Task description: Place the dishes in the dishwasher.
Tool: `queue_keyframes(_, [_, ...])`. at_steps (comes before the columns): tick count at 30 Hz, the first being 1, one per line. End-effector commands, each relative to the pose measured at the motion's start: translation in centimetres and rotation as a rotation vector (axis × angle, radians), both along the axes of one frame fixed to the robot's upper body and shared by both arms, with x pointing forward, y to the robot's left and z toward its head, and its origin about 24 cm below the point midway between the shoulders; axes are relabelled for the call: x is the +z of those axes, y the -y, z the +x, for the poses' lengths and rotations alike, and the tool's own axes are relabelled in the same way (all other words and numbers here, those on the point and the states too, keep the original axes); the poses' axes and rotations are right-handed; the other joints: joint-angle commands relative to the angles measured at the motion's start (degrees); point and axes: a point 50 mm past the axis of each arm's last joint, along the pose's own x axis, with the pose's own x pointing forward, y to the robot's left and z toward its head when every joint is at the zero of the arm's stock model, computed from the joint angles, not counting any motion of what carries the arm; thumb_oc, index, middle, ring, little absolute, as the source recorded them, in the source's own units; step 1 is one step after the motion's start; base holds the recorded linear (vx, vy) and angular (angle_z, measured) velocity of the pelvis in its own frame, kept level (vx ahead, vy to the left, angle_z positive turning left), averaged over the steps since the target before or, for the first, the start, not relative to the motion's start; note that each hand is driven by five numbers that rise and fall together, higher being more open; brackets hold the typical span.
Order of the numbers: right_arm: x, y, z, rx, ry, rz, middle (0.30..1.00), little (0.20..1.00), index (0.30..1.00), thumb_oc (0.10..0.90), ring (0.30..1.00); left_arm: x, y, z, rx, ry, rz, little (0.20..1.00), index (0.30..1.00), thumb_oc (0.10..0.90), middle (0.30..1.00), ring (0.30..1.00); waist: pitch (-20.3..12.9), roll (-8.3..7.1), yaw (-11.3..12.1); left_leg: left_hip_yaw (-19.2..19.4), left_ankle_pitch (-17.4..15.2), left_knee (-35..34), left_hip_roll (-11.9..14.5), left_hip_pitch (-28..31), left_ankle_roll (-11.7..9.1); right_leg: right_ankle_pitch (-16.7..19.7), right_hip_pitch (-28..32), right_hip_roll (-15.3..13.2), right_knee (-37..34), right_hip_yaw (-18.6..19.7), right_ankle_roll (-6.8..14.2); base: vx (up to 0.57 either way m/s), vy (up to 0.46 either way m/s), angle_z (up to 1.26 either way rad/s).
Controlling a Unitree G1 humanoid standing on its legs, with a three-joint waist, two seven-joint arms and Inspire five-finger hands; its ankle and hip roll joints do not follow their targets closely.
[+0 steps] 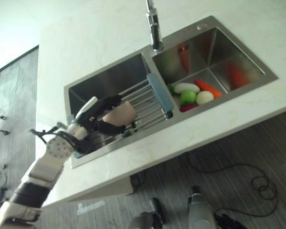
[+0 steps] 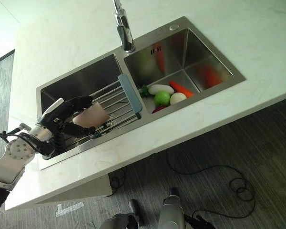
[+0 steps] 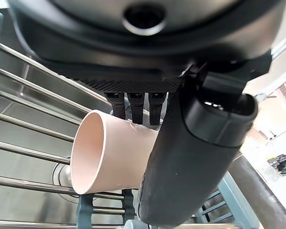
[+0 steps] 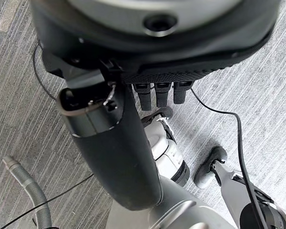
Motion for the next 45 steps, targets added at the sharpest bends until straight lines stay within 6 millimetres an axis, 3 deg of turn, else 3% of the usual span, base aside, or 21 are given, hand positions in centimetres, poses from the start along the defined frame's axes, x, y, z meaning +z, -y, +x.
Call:
queue_keyframes(1, [0.1, 0.2, -0.5, 0.032, 0.004, -0.007, 0.9, 0.9, 0.9, 0.8, 0.9, 4.5, -0.4, 1.2, 0.076, 0.204, -0.016, 0.9, 0.9, 0.8, 0.9, 0.9, -0.72, -1.22, -1.15, -3.33, -7.63, 9.56, 0.62, -4.73, -0.55, 1.39, 4.39, -3.72, -7.35, -1.18, 6.86, 0.01, 0.047, -0.04])
queue_keyframes(10, [0.8, 0.5, 1.0, 0.058, 0.065, -0.02, 0.9, 0.9, 0.9, 0.8, 0.9, 2.8, -2.5, 2.0, 0.214, 0.093, 0.202, 0.9, 0.9, 0.8, 0.9, 0.9, 1.54, -0.94, -1.94, -3.53, -7.25, 9.56, 0.25, -5.94, -0.45, 2.11, 2.99, -3.9, -7.35, -0.27, 7.06, 0.0, 0.017, -0.06])
queue_keyframes(22, [1.2, 0.2, 2.9, 0.081, 0.101, -0.018, 0.9, 0.9, 0.9, 0.8, 0.9, 3.8, -1.4, 2.7, 0.19, 0.167, 0.176, 0.9, 0.9, 0.8, 0.9, 0.9, 4.3, -1.52, -2.21, -2.96, -6.89, 9.56, 0.43, -7.83, -0.38, 3.11, 0.73, -4.51, -7.35, -0.34, 7.34, -0.03, 0.001, 0.0])
queue_keyframes(23, [1.2, 0.1, 2.9, 0.081, 0.102, -0.017, 0.9, 0.9, 0.9, 0.8, 0.9, 3.8, -1.3, 2.8, 0.184, 0.163, 0.18, 0.834, 0.834, 0.756, 0.834, 0.834, 4.46, -1.56, -2.21, -2.96, -6.88, 9.56, 0.43, -7.95, -0.37, 3.18, 0.56, -4.49, -7.35, -0.32, 7.35, -0.04, -0.014, 0.03])
queue_keyframes(24, [1.3, 0.2, 2.9, 0.083, 0.102, -0.018, 0.9, 0.9, 0.9, 0.8, 0.9, 3.9, -1.1, 2.9, 0.173, 0.155, 0.193, 0.3, 0.3, 0.4, 0.3, 0.3, 4.66, -1.57, -2.26, -2.91, -6.86, 9.56, 0.46, -8.06, -0.37, 3.25, 0.42, -4.53, -7.35, -0.35, 7.38, -0.04, -0.013, 0.03])
queue_keyframes(35, [1.1, 0.2, 2.8, 0.095, 0.097, -0.033, 0.9, 0.9, 0.9, 0.8, 0.9, 4.0, 1.1, 3.0, 0.006, 0.088, 0.033, 0.3, 0.3, 0.4, 0.3, 0.3, 4.05, -1.39, -2.14, -2.42, -7.03, 9.56, 0.78, -6.67, -0.56, 2.73, 2.01, -4.71, -7.35, -1.43, 7.54, 0.0, 0.0, 0.0])
queue_keyframes(45, [0.2, -0.4, 1.0, 0.122, 0.002, -0.036, 0.9, 0.9, 0.9, 0.8, 0.9, 6.9, 1.0, 0.7, 0.004, 0.374, -0.138, 0.3, 0.3, 0.4, 0.3, 0.3, 0.05, -1.51, 0.71, -3.45, -6.97, 9.56, 1.3, -4.03, -1.01, 0.76, 6.25, -4.27, -7.35, -4.44, 6.43, 0.03, -0.006, 0.08])
